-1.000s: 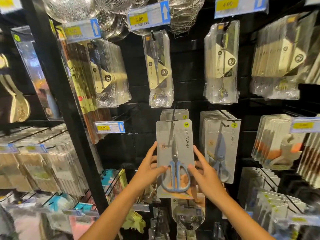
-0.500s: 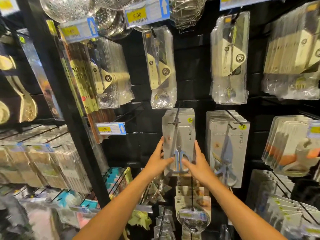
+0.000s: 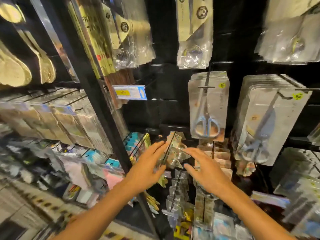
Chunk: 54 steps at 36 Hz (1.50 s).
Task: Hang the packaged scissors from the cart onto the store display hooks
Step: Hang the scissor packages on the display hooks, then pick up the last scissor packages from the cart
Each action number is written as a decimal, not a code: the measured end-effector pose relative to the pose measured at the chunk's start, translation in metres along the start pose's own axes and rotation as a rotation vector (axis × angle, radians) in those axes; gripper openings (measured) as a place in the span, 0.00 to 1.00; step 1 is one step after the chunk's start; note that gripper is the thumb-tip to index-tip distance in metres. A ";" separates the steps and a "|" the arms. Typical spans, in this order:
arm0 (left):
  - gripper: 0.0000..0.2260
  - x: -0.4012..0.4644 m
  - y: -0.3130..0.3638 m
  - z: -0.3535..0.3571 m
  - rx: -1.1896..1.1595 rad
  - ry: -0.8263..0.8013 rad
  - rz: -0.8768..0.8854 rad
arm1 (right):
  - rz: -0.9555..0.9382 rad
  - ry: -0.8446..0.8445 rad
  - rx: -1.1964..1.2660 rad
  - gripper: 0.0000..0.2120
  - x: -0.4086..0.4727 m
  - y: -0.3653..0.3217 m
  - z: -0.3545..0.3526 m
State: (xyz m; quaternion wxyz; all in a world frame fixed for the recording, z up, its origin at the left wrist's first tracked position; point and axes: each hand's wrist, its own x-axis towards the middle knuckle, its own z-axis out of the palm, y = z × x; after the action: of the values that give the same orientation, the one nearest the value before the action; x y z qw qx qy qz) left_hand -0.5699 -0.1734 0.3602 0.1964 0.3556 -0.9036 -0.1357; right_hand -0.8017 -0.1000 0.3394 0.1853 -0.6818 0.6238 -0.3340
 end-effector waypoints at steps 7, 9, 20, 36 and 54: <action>0.31 -0.112 -0.050 -0.014 0.106 -0.018 -0.088 | -0.204 -0.238 -0.070 0.22 0.003 -0.050 0.073; 0.30 -0.150 -0.068 -0.020 0.142 0.008 -0.129 | -0.247 -0.314 -0.078 0.22 0.004 -0.069 0.098; 0.29 -0.376 -0.137 -0.045 0.172 0.051 -0.609 | -0.375 -0.763 -0.131 0.24 -0.002 -0.183 0.254; 0.41 -0.648 -0.180 -0.064 0.147 0.145 -1.176 | -0.577 -1.074 -0.274 0.29 -0.051 -0.322 0.476; 0.30 -0.667 -0.280 -0.044 -0.005 0.064 -1.368 | -0.608 -1.239 -0.313 0.28 -0.001 -0.352 0.625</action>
State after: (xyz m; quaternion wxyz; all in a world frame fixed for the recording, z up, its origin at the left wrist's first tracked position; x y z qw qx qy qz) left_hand 0.0618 0.0873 0.1190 0.0939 0.8500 -0.4689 -0.2207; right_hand -0.1161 -0.1478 0.1321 0.3047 -0.9091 0.2262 0.1720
